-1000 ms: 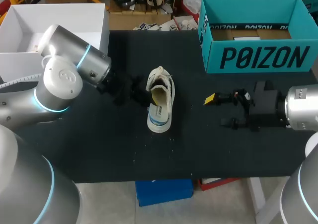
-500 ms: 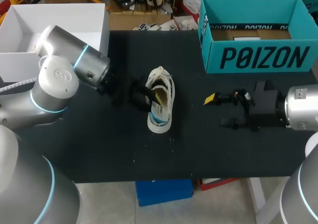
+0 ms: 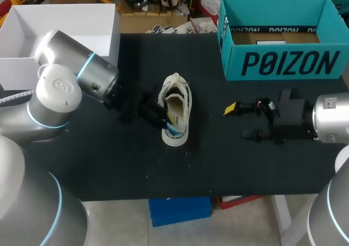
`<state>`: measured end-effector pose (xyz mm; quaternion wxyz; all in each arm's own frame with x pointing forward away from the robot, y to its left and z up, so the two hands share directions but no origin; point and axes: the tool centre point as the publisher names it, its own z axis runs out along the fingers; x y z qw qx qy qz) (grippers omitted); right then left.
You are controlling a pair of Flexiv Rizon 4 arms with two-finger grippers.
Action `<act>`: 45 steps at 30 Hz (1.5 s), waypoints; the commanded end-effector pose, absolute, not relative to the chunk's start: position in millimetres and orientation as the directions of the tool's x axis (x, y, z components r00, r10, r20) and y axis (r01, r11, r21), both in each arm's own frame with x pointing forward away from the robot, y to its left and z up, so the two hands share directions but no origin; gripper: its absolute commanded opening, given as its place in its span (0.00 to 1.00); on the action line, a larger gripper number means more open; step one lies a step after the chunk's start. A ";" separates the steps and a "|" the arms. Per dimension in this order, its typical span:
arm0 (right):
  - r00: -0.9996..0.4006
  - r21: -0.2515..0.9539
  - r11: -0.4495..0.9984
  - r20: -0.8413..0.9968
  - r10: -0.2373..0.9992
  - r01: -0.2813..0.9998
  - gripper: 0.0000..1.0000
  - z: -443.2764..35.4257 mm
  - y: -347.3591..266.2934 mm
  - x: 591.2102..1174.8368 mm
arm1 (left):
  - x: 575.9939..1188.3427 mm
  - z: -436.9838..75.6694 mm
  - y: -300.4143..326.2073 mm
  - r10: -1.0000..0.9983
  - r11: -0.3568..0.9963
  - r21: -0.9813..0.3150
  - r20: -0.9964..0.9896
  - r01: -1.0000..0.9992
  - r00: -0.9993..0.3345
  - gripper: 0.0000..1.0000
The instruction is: Take the shoe out of the shoebox, open the shoe tongue, remove and reinsert the insole, then place the shoe into the shoebox
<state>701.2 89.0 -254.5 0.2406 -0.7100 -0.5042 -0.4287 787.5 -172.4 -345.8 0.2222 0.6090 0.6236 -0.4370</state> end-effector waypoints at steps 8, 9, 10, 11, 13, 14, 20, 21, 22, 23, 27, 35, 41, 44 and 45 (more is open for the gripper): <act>0.125 0.090 -0.376 0.851 0.510 0.922 1.00 -254.0 89.0 700.9 | 790.5 -348.9 -173.2 0.582 -0.117 -0.277 -0.797 0.954 -0.160 0.00; 0.125 0.090 -0.376 0.851 0.510 0.922 1.00 -254.0 89.0 700.9 | 791.0 -349.3 -173.5 0.583 -0.116 -0.276 -0.796 0.954 -0.160 0.00; 0.125 0.090 -0.376 0.851 0.510 0.922 1.00 -254.0 89.0 700.9 | 791.6 -349.8 -173.7 0.584 -0.115 -0.276 -0.796 0.954 -0.160 0.00; 0.125 0.090 -0.376 0.851 0.510 0.922 1.00 -254.0 89.0 700.9 | 792.0 -350.3 -174.0 0.585 -0.114 -0.275 -0.795 0.955 -0.160 0.00; 0.125 0.090 -0.376 0.851 0.510 0.922 1.00 -254.0 89.0 700.9 | 792.9 -351.4 -174.4 0.586 -0.112 -0.275 -0.794 0.955 -0.160 0.00; 0.125 0.090 -0.376 0.851 0.510 0.922 1.00 -254.0 89.0 700.9 | 793.3 -351.8 -174.5 0.587 -0.111 -0.275 -0.793 0.955 -0.160 0.00; 0.125 0.090 -0.376 0.851 0.510 0.922 1.00 -254.0 89.0 700.9 | 798.5 -354.6 -175.8 0.593 -0.103 -0.273 -0.789 0.957 -0.161 0.00; 0.125 0.090 -0.376 0.851 0.510 0.922 1.00 -254.0 89.0 700.9 | 799.9 -355.1 -176.0 0.594 -0.102 -0.272 -0.788 0.957 -0.161 0.00; 0.125 0.090 -0.376 0.851 0.510 0.922 1.00 -254.0 89.0 700.9 | 801.5 -355.8 -176.1 0.595 -0.100 -0.272 -0.787 0.957 -0.161 0.00; 0.125 0.090 -0.376 0.851 0.510 0.922 1.00 -254.0 89.0 700.9 | 803.1 -356.4 -176.1 0.597 -0.097 -0.269 -0.786 0.958 -0.161 0.00; 0.125 0.090 -0.376 0.851 0.510 0.922 1.00 -254.0 89.0 700.9 | 808.7 -358.5 -176.3 0.600 -0.085 -0.262 -0.784 0.961 -0.160 0.00; 0.125 0.090 -0.376 0.851 0.510 0.922 1.00 -254.0 89.0 700.9 | 818.4 -364.5 -178.2 0.604 -0.067 -0.263 -0.779 0.962 -0.171 0.00; 0.125 0.090 -0.376 0.851 0.510 0.922 1.00 -254.0 89.0 700.9 | 823.0 -369.5 -179.1 0.614 -0.051 -0.266 -0.769 0.963 -0.180 0.00; 0.125 0.090 -0.376 0.851 0.510 0.922 1.00 -254.0 89.0 700.9 | 828.3 -372.0 -179.0 0.617 -0.045 -0.265 -0.765 0.963 -0.182 0.00; 0.125 0.090 -0.376 0.851 0.510 0.922 1.00 -254.0 89.0 700.9 | 829.7 -373.0 -178.7 0.617 -0.042 -0.265 -0.765 0.963 -0.183 0.00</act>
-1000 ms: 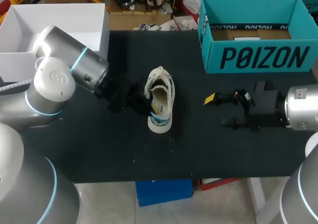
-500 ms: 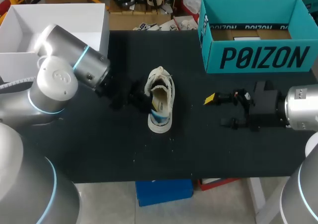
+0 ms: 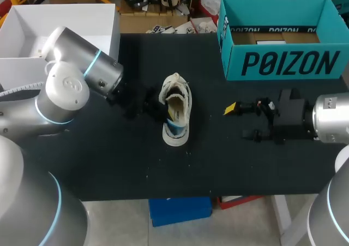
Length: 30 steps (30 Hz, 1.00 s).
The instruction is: Take the shoe out of the shoebox, open the shoe tongue, remove and reinsert the insole, then place the shoe into the shoebox
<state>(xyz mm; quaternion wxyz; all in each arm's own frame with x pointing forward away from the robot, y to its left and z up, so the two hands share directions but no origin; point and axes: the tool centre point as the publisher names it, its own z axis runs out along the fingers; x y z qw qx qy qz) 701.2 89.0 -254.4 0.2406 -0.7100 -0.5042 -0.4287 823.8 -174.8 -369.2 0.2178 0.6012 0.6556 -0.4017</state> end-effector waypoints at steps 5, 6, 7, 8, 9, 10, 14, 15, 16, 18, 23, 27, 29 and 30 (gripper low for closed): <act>0.125 0.090 -0.376 0.851 0.510 0.922 1.00 -254.0 89.0 700.9 | 834.6 -376.2 -177.7 0.624 -0.028 -0.261 -0.758 0.965 -0.187 0.00; 0.125 0.090 -0.376 0.851 0.510 0.922 1.00 -254.0 89.0 700.9 | 835.2 -376.7 -177.7 0.626 -0.025 -0.261 -0.757 0.965 -0.188 0.00; 0.125 0.090 -0.376 0.851 0.510 0.922 1.00 -254.0 89.0 700.9 | 836.5 -377.8 -177.6 0.629 -0.022 -0.260 -0.754 0.965 -0.189 0.00; 0.125 0.090 -0.376 0.851 0.510 0.922 1.00 -254.0 89.0 700.9 | 837.2 -378.5 -177.7 0.631 -0.021 -0.260 -0.753 0.965 -0.189 0.00; 0.125 0.090 -0.376 0.851 0.510 0.922 1.00 -254.0 89.0 700.9 | 837.9 -379.0 -177.8 0.632 -0.020 -0.260 -0.752 0.965 -0.190 0.00; 0.125 0.090 -0.376 0.851 0.510 0.922 1.00 -254.0 89.0 700.9 | 838.2 -379.2 -178.0 0.633 -0.019 -0.261 -0.751 0.965 -0.190 0.00; 0.125 0.090 -0.376 0.851 0.510 0.922 1.00 -254.0 89.0 700.9 | 837.0 -379.5 -182.1 0.637 -0.028 -0.263 -0.748 0.965 -0.185 0.05; 0.125 0.090 -0.376 0.851 0.510 0.922 1.00 -254.0 89.0 700.9 | 835.2 -379.8 -183.3 0.640 -0.036 -0.265 -0.747 0.964 -0.182 0.15; 0.125 0.090 -0.376 0.851 0.510 0.922 1.00 -254.0 89.0 700.9 | 832.9 -380.3 -184.5 0.642 -0.042 -0.268 -0.745 0.963 -0.180 0.15; 0.125 0.090 -0.376 0.851 0.510 0.922 1.00 -254.0 89.0 700.9 | 828.4 -382.5 -186.0 0.648 -0.050 -0.281 -0.739 0.958 -0.183 0.08; 0.125 0.090 -0.376 0.851 0.510 0.922 1.00 -254.0 89.0 700.9 | 822.2 -392.0 -185.1 0.671 -0.052 -0.303 -0.716 0.952 -0.192 0.07; 0.125 0.090 -0.376 0.851 0.510 0.922 1.00 -254.0 89.0 700.9 | 818.5 -392.7 -183.1 0.682 -0.052 -0.312 -0.705 0.949 -0.195 0.31; 0.125 0.090 -0.376 0.851 0.510 0.922 1.00 -254.0 89.0 700.9 | 818.5 -387.4 -181.3 0.684 -0.054 -0.312 -0.704 0.949 -0.192 0.38; 0.125 0.090 -0.376 0.851 0.510 0.922 1.00 -254.0 89.0 700.9 | 818.6 -383.7 -180.1 0.687 -0.059 -0.309 -0.703 0.949 -0.186 0.43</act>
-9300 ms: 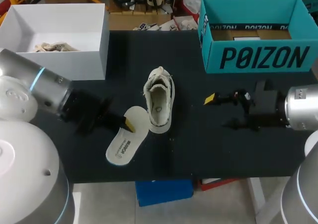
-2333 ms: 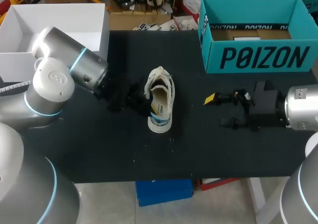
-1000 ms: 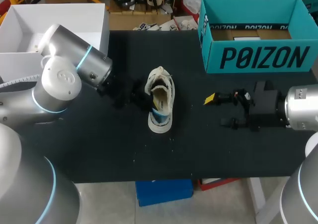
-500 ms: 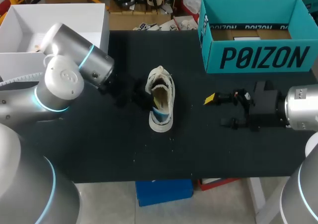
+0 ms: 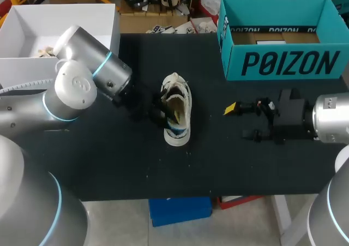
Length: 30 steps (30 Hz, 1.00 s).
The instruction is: Take the shoe out of the shoebox, open the shoe tongue, remove and reinsert the insole, then place the shoe into the shoebox
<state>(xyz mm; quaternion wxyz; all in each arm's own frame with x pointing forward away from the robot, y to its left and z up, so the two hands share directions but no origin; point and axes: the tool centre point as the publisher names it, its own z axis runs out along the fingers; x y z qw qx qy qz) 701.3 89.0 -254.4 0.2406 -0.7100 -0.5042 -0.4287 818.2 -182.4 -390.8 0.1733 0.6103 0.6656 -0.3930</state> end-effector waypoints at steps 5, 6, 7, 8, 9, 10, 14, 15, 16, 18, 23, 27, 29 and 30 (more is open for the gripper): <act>0.125 0.090 -0.376 0.851 0.510 0.922 1.00 -254.0 89.0 700.9 | 814.0 -360.5 -172.8 0.695 -0.082 -0.303 -0.701 0.949 -0.163 0.44; 0.125 0.090 -0.376 0.851 0.510 0.922 1.00 -254.0 89.0 700.9 | 812.3 -355.9 -171.6 0.694 -0.090 -0.306 -0.701 0.948 -0.161 0.44; 0.125 0.090 -0.376 0.851 0.510 0.922 1.00 -254.0 89.0 700.9 | 810.4 -351.9 -170.8 0.698 -0.100 -0.306 -0.700 0.947 -0.152 0.44; 0.125 0.090 -0.376 0.851 0.510 0.922 1.00 -254.0 89.0 700.9 | 809.0 -347.9 -169.6 0.699 -0.104 -0.303 -0.700 0.947 -0.147 0.43; 0.125 0.090 -0.376 0.851 0.510 0.922 1.00 -254.0 89.0 700.9 | 807.9 -344.3 -168.8 0.699 -0.108 -0.300 -0.701 0.948 -0.142 0.43; 0.125 0.090 -0.376 0.851 0.510 0.922 1.00 -254.0 89.0 700.9 | 807.4 -340.9 -168.0 0.699 -0.112 -0.294 -0.702 0.949 -0.135 0.43; 0.125 0.090 -0.376 0.851 0.510 0.922 1.00 -254.0 89.0 700.9 | 808.3 -336.4 -167.3 0.705 -0.116 -0.283 -0.699 0.952 -0.121 0.40; 0.125 0.090 -0.376 0.851 0.510 0.922 1.00 -254.0 89.0 700.9 | 808.4 -336.0 -167.4 0.711 -0.116 -0.280 -0.693 0.953 -0.117 0.39; 0.125 0.090 -0.376 0.851 0.510 0.922 1.00 -254.0 89.0 700.9 | 808.4 -335.7 -167.6 0.719 -0.118 -0.274 -0.687 0.955 -0.108 0.38; 0.125 0.090 -0.376 0.851 0.510 0.922 1.00 -254.0 89.0 700.9 | 808.6 -335.0 -167.9 0.733 -0.120 -0.266 -0.673 0.956 -0.095 0.35; 0.125 0.090 -0.376 0.851 0.510 0.922 1.00 -254.0 89.0 700.9 | 812.0 -341.3 -167.3 0.785 -0.123 -0.227 -0.617 0.966 -0.045 0.00; 0.125 0.090 -0.376 0.851 0.510 0.922 1.00 -254.0 89.0 700.9 | 815.6 -347.0 -166.2 0.826 -0.125 -0.190 -0.564 0.974 -0.004 0.00; 0.125 0.090 -0.376 0.851 0.510 0.922 1.00 -254.0 89.0 700.9 | 816.0 -349.5 -165.8 0.837 -0.127 -0.185 -0.547 0.974 0.005 0.00; 0.125 0.090 -0.376 0.851 0.510 0.922 1.00 -254.0 89.0 700.9 | 816.0 -350.4 -165.7 0.842 -0.128 -0.179 -0.539 0.975 0.012 0.00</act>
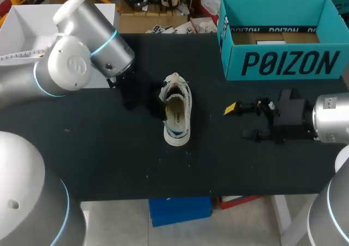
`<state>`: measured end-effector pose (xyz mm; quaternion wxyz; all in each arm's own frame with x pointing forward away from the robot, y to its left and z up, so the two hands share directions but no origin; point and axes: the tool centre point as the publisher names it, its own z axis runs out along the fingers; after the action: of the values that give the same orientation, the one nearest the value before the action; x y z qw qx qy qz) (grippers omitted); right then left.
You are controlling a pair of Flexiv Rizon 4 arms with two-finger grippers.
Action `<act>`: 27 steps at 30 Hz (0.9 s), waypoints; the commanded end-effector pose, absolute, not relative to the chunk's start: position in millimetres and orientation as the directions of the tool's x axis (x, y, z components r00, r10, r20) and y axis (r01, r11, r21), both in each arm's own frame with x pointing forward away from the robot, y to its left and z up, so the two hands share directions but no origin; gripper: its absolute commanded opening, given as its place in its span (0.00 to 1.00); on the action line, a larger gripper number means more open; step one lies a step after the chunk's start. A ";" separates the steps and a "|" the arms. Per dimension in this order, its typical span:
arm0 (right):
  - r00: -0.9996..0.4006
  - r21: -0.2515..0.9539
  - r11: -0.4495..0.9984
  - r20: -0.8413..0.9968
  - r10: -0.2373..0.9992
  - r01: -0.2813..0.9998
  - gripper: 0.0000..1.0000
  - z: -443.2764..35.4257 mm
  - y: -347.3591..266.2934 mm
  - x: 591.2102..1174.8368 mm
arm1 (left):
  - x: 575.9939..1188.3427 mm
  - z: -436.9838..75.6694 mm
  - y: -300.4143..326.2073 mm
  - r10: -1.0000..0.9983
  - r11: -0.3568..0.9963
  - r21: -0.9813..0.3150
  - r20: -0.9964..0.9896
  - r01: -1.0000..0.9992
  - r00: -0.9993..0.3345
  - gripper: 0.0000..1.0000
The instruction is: Take the shoe out of the shoebox, open the shoe tongue, remove and reinsert the insole, then place the shoe into the shoebox
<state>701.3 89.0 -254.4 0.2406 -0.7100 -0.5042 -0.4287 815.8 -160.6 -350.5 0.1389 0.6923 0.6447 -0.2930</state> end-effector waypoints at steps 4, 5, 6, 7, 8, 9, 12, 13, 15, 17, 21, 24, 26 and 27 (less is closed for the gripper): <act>0.125 0.090 -0.376 0.851 0.510 0.922 1.00 -254.0 89.0 700.9 | 818.3 -358.0 -165.1 0.859 -0.128 -0.170 -0.512 0.977 0.024 0.00; 0.125 0.090 -0.376 0.851 0.510 0.922 1.00 -254.0 89.0 700.9 | 818.3 -359.9 -165.5 0.865 -0.129 -0.165 -0.500 0.978 0.030 0.00; 0.125 0.090 -0.376 0.851 0.510 0.922 1.00 -254.0 89.0 700.9 | 818.3 -362.5 -165.8 0.874 -0.137 -0.156 -0.484 0.978 0.045 0.00; 0.125 0.090 -0.376 0.851 0.510 0.922 1.00 -254.0 89.0 700.9 | 818.3 -365.4 -166.4 0.879 -0.140 -0.154 -0.475 0.978 0.051 0.00; 0.125 0.090 -0.376 0.851 0.510 0.922 1.00 -254.0 89.0 700.9 | 818.3 -367.8 -166.9 0.883 -0.142 -0.155 -0.466 0.978 0.055 0.00; 0.125 0.090 -0.376 0.851 0.510 0.922 1.00 -254.0 89.0 700.9 | 818.6 -369.9 -167.5 0.886 -0.145 -0.152 -0.459 0.978 0.060 0.00; 0.125 0.090 -0.376 0.851 0.510 0.922 1.00 -254.0 89.0 700.9 | 817.0 -375.3 -170.8 0.891 -0.152 -0.153 -0.448 0.976 0.069 0.00; 0.125 0.090 -0.376 0.851 0.510 0.922 1.00 -254.0 89.0 700.9 | 817.5 -377.5 -171.8 0.893 -0.154 -0.153 -0.444 0.976 0.072 0.00; 0.125 0.090 -0.376 0.851 0.510 0.922 1.00 -254.0 89.0 700.9 | 817.0 -380.6 -173.7 0.897 -0.159 -0.156 -0.435 0.975 0.077 0.00; 0.125 0.090 -0.376 0.851 0.510 0.922 1.00 -254.0 89.0 700.9 | 817.7 -383.0 -174.9 0.901 -0.163 -0.155 -0.427 0.974 0.082 0.00; 0.125 0.090 -0.376 0.851 0.510 0.922 1.00 -254.0 89.0 700.9 | 819.2 -389.0 -176.6 0.911 -0.174 -0.141 -0.398 0.975 0.105 0.00; 0.125 0.090 -0.376 0.851 0.510 0.922 1.00 -254.0 89.0 700.9 | 821.6 -393.2 -177.8 0.918 -0.176 -0.139 -0.381 0.974 0.112 0.00; 0.125 0.090 -0.376 0.851 0.510 0.922 1.00 -254.0 89.0 700.9 | 822.8 -395.6 -178.6 0.921 -0.177 -0.139 -0.373 0.974 0.114 0.00; 0.125 0.090 -0.376 0.851 0.510 0.922 1.00 -254.0 89.0 700.9 | 823.2 -396.8 -179.3 0.923 -0.179 -0.140 -0.367 0.974 0.116 0.00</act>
<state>701.3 89.0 -254.4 0.2406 -0.7100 -0.5042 -0.4287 819.7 -172.6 -392.5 0.0760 0.7422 0.6368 -0.1943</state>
